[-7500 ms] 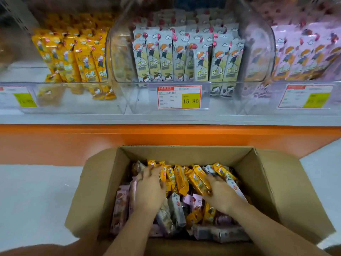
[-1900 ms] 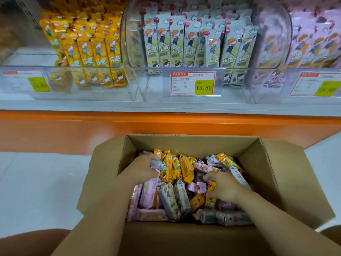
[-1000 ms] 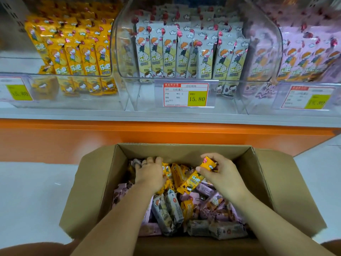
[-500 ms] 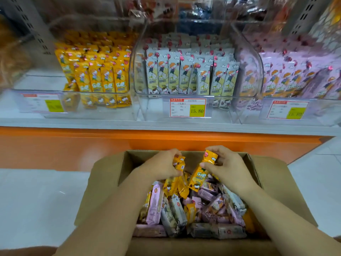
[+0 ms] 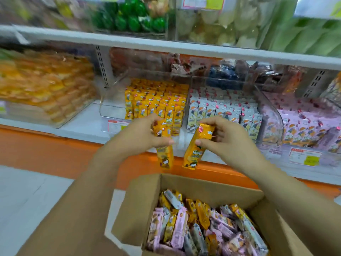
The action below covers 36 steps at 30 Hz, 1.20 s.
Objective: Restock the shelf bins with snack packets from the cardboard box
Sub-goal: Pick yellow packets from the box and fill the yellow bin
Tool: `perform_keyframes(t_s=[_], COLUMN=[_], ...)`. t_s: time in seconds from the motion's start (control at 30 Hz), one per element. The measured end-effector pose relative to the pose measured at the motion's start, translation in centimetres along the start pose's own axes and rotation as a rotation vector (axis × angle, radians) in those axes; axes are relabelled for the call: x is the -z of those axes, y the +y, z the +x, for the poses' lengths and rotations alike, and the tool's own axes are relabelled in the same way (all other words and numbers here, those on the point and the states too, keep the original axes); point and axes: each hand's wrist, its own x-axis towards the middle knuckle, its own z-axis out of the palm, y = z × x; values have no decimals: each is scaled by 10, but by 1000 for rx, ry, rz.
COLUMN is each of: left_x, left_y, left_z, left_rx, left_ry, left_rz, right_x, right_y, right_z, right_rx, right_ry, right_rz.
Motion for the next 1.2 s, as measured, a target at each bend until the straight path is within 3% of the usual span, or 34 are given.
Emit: perform_keyframes(t_s=[0.2, 0.43, 0.73, 1.03, 1.2], left_x=[52, 69, 62, 55, 52], left_y=[-42, -72, -110, -122, -123], left_z=[1, 21, 42, 60, 62], left_rx=[-2, 9, 92, 96, 106], left_ry=[437, 839, 840, 821, 809], left_rz=[-336, -393, -245, -178, -183], right_x=[-25, -81, -130, -168, -171], right_y=[-45, -67, -57, -33, -35], right_z=[51, 113, 184, 235, 239], right_rx=[158, 273, 176, 142, 357], right_ry=[56, 195, -53, -162, -99], right_rz=[74, 75, -202, -627, -921])
